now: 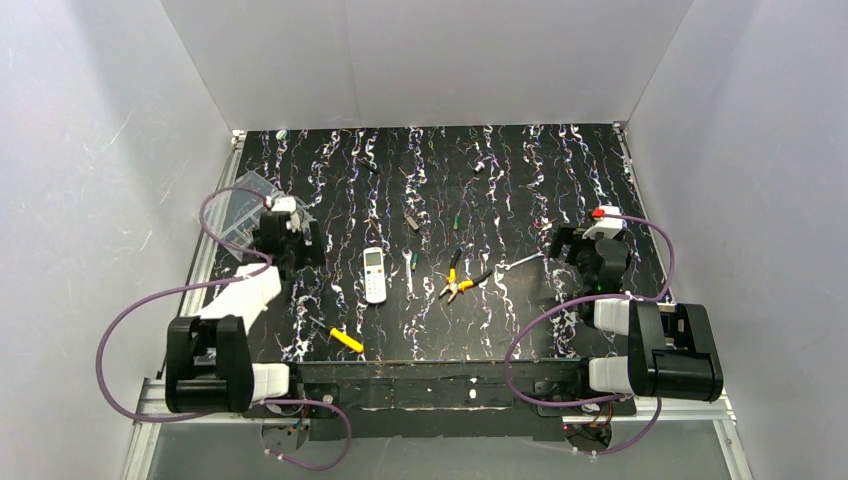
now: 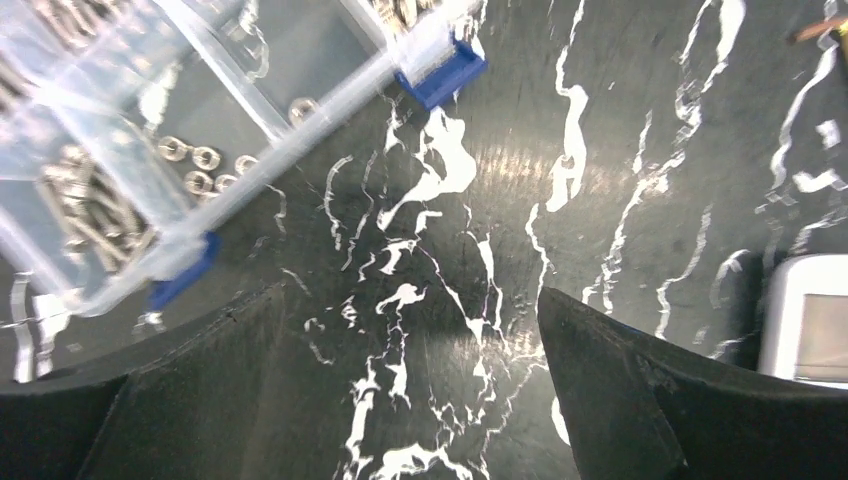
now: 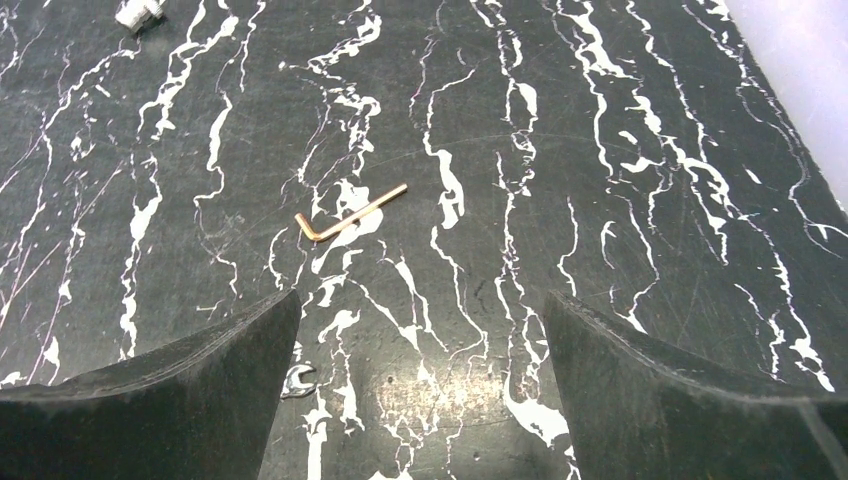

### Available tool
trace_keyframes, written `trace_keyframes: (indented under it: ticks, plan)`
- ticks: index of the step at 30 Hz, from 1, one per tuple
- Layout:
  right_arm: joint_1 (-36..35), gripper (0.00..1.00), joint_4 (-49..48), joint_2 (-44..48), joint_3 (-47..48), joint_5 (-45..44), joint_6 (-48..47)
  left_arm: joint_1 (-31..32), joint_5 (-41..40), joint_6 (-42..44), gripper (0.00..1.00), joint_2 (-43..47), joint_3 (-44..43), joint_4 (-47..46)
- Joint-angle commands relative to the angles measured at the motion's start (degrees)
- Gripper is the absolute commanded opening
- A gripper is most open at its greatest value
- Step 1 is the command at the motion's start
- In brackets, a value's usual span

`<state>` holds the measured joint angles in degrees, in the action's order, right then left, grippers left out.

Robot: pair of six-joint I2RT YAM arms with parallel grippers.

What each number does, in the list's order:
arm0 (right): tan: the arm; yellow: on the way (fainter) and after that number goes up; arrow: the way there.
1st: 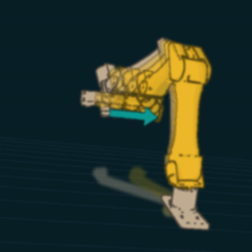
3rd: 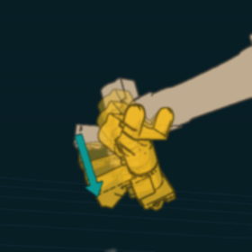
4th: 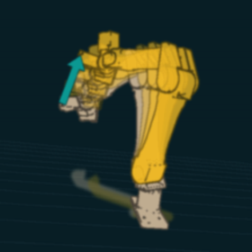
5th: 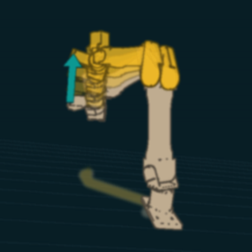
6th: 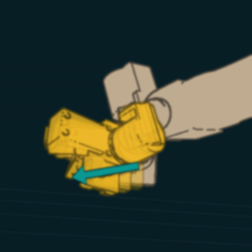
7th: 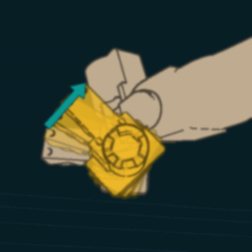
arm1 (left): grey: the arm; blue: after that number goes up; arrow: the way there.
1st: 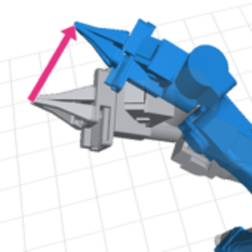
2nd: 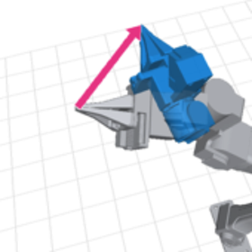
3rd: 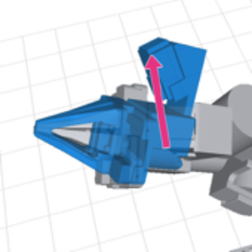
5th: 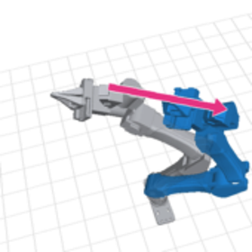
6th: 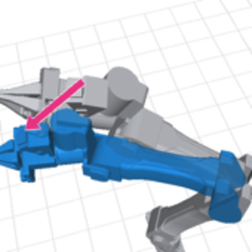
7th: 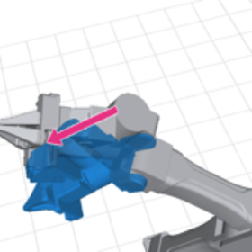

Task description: Load the batteries into the remote control

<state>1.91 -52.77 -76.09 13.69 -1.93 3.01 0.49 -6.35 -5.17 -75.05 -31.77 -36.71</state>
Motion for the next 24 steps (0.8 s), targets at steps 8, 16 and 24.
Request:
trace_keyframes:
  ticks: [8, 16, 24]
  plan:
    - [-0.49, 1.00, 17.21, 16.47, 5.21, -8.53, 5.99, -0.16, -9.84, -7.63, 1.00, 10.65, -18.05, 42.64]
    - [-0.42, 1.00, 46.21, 25.11, 19.42, -14.69, 24.00, -0.40, -9.52, -11.36, 1.00, 14.49, -22.88, 53.86]
    - [-0.49, 0.86, 57.28, 15.01, 27.60, -3.60, 24.72, -0.40, -5.38, -12.33, 0.99, 19.08, -18.20, 48.47]
